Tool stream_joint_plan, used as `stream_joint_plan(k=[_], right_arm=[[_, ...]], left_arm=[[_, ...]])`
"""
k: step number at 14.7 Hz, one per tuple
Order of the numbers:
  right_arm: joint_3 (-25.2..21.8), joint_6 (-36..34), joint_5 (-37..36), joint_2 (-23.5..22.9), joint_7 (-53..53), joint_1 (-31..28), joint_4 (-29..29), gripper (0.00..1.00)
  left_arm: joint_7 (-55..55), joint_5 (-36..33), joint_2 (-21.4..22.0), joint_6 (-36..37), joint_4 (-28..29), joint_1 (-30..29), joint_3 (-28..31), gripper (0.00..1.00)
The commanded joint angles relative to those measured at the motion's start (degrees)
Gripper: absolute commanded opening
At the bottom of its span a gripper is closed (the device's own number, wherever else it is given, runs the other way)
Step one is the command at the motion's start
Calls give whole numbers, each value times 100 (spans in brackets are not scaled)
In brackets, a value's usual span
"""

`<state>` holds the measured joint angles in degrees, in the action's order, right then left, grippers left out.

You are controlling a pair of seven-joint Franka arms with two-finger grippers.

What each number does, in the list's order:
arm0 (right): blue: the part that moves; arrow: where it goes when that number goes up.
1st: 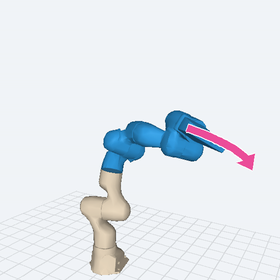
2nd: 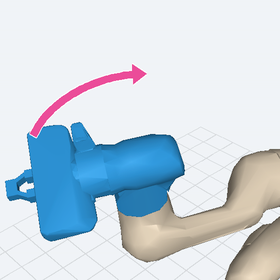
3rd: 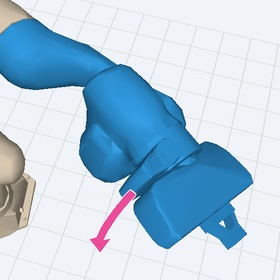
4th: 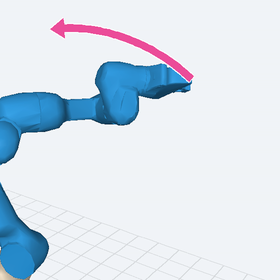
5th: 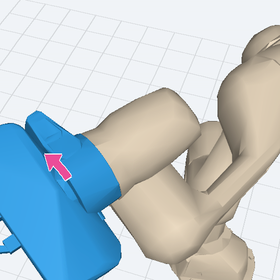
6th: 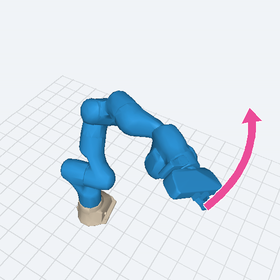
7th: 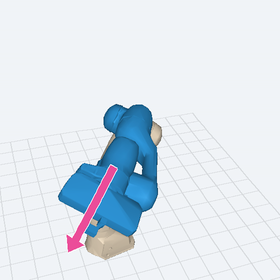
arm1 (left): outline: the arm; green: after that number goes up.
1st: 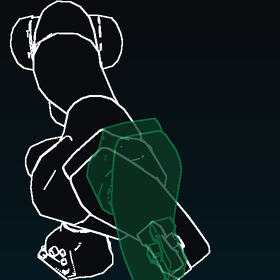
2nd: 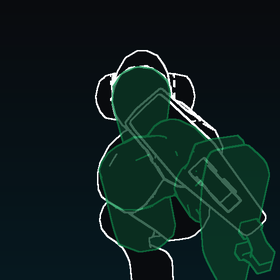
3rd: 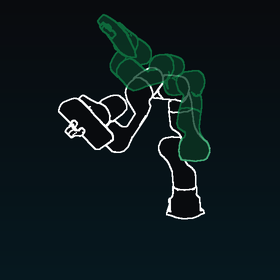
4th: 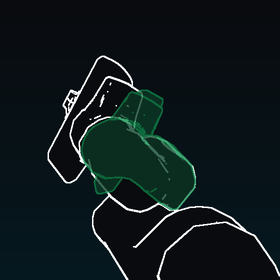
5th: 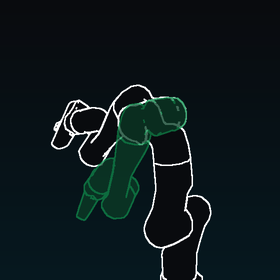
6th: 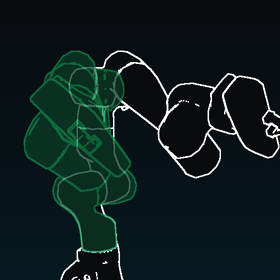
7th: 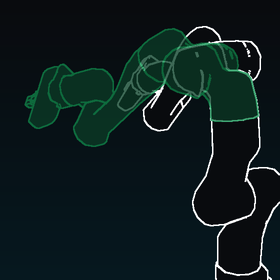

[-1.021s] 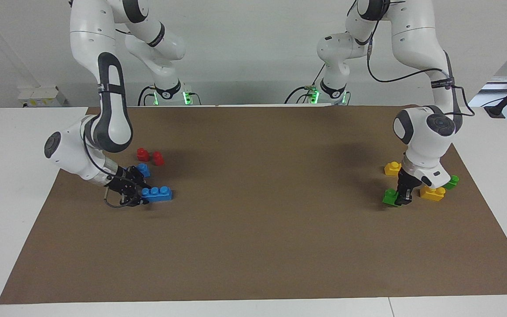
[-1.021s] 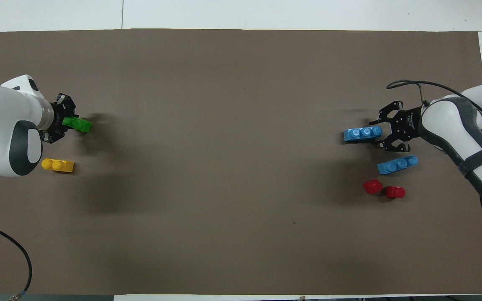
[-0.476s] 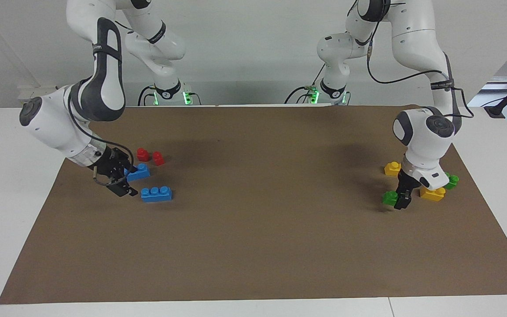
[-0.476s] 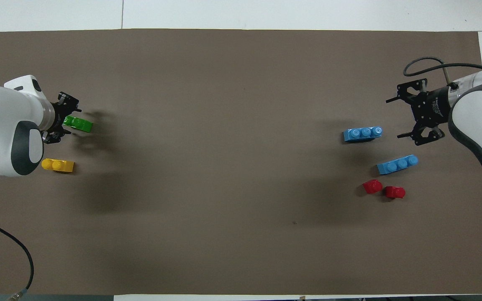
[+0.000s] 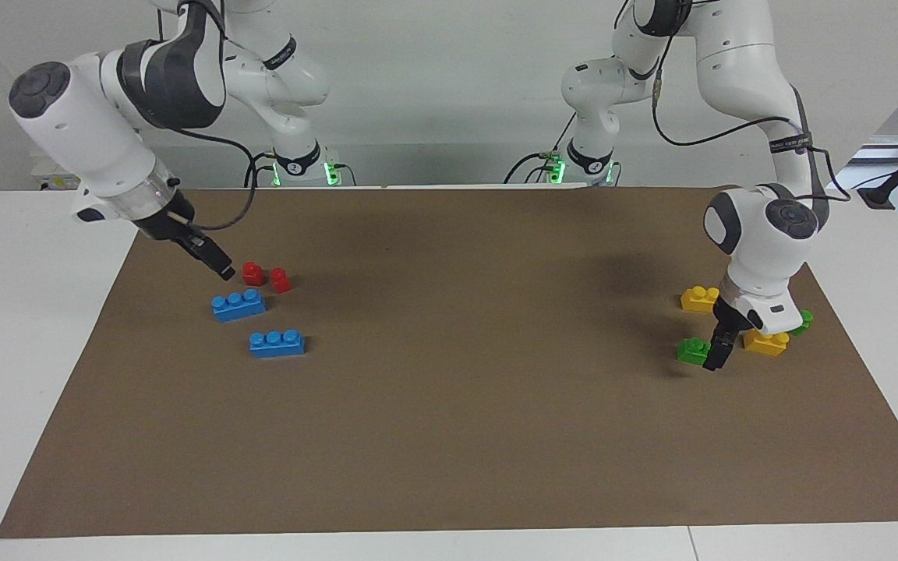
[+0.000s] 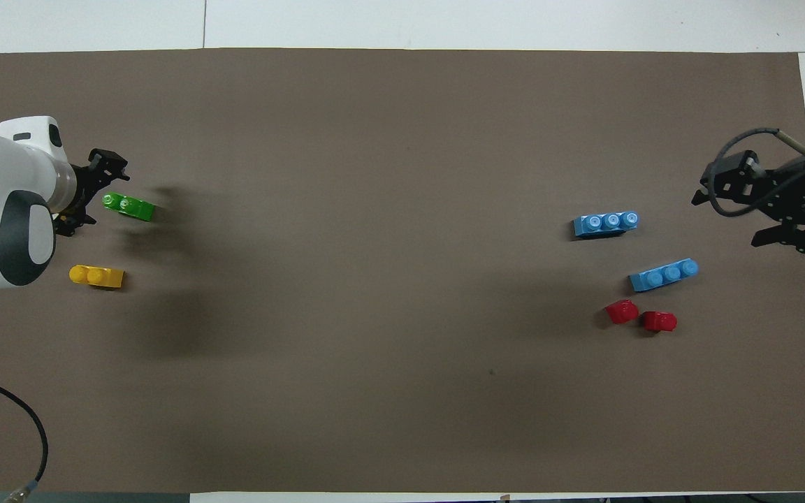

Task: Remove green block with left arm and hold with right
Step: 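Release the green block with the left gripper while the right gripper withdraws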

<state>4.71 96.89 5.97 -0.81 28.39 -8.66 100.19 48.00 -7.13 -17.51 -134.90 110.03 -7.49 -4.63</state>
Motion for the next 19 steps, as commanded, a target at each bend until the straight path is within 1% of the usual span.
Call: stream_joint_plan(k=[1,2,3,4,5,7,8,11,12,14,17,19], right_arm=[[74,-582,-358,301,-701,-4,-139,100],[82,-723,-473,257,-1130,-4,-271,100],[82,-751,-587,239,-1769,-13,-324,100],[82,-768,-605,239,-2176,-30,-342,100],[82,-838,-571,230,-2232,-48,-351,100],[82,-1040,-535,152,-2233,-13,-570,100],[82,-1067,-527,108,-2233,-4,-693,100],[82,-1076,-500,81,-2224,-13,-729,100],[82,-1068,-517,81,-2215,-4,-729,100],[82,-1033,-535,81,-2215,-13,-729,100],[82,-1015,-526,72,-2189,-13,-729,100],[82,-954,-596,72,-2154,-13,-729,100]], left_arm=[[-1148,1,493,849,-43,-34,-29,100],[-1404,1,607,1095,-104,-16,-29,100],[-1642,-8,696,1333,-157,2,-38,100],[-1870,-8,784,1579,-236,37,-38,100],[-2134,-8,871,1807,-280,46,-56,100],[-2766,-8,1082,2352,-377,46,-91,100],[-3161,-8,1118,2720,-534,72,-117,100],[-4007,-8,1118,3723,-1193,177,-170,100],[-4096,9,1136,3943,-1325,186,-205,100],[-4096,36,1311,4287,-1467,178,-345,100],[-4096,307,1644,4569,-1502,169,-381,100],[-4218,335,1742,4805,-1529,178,-390,100]])
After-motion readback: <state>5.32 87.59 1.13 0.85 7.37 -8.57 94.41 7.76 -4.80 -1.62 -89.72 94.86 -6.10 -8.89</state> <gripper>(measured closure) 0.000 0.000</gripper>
